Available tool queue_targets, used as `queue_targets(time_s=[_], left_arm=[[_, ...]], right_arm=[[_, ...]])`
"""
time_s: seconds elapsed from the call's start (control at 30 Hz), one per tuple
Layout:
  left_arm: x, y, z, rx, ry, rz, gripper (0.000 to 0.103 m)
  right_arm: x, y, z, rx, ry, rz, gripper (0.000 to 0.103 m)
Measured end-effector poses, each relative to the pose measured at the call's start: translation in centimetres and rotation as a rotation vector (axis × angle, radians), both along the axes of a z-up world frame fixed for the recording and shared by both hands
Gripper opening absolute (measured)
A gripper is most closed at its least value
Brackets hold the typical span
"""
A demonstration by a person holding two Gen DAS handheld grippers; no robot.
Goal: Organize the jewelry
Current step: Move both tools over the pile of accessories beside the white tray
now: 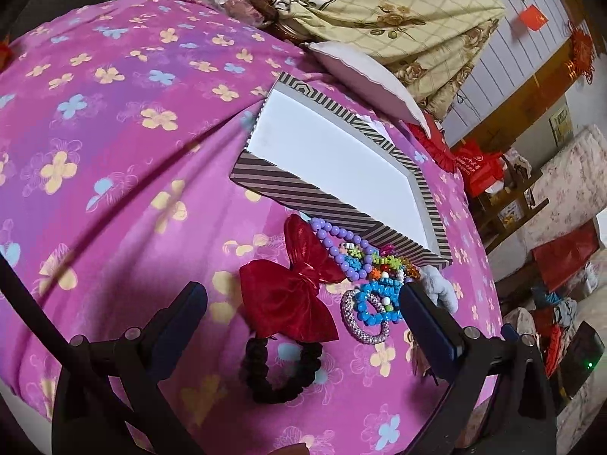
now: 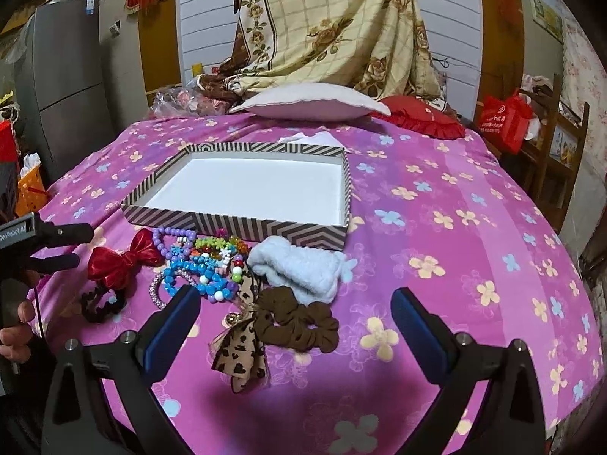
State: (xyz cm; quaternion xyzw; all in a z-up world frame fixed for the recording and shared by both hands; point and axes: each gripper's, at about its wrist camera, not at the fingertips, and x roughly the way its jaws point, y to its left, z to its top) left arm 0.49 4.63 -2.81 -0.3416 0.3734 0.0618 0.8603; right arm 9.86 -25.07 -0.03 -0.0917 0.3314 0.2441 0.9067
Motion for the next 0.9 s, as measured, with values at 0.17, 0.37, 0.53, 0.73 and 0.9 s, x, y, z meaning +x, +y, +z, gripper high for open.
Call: queue_targets(time_s=[0.17, 0.37, 0.53, 0.73, 0.9], left_arm=[[0.0, 0.0, -0.1, -0.005, -0.001, -0.003, 0.076], [0.0, -0.2, -0.3, -0.012, 0.005, -0.004, 0.076], [-0.1, -0.2, -0.3, -0.02, 0.002, 0.001, 0.076], [-0.2, -0.2, -0.6, -0.025, -0.005, 0.001, 0.076], [-0.3, -0.5, 0.3, 0.017, -0.037, 0.003, 0.077]], right_arm=[[-0.1, 0.1, -0.1, -0.004, 0.007, 0.009, 0.103], [0.1, -0.5, -0.2, -0.003, 0.019, -0.024, 0.103], [0.4, -1.2, -0.3, 0.001, 0.036, -0.046, 0.103], [1.8, -2.6, -1.4, 0.0, 0.085, -0.13, 0.103], [2.6, -5.0, -1.2, 0.066, 0.082, -0.224, 0.103]])
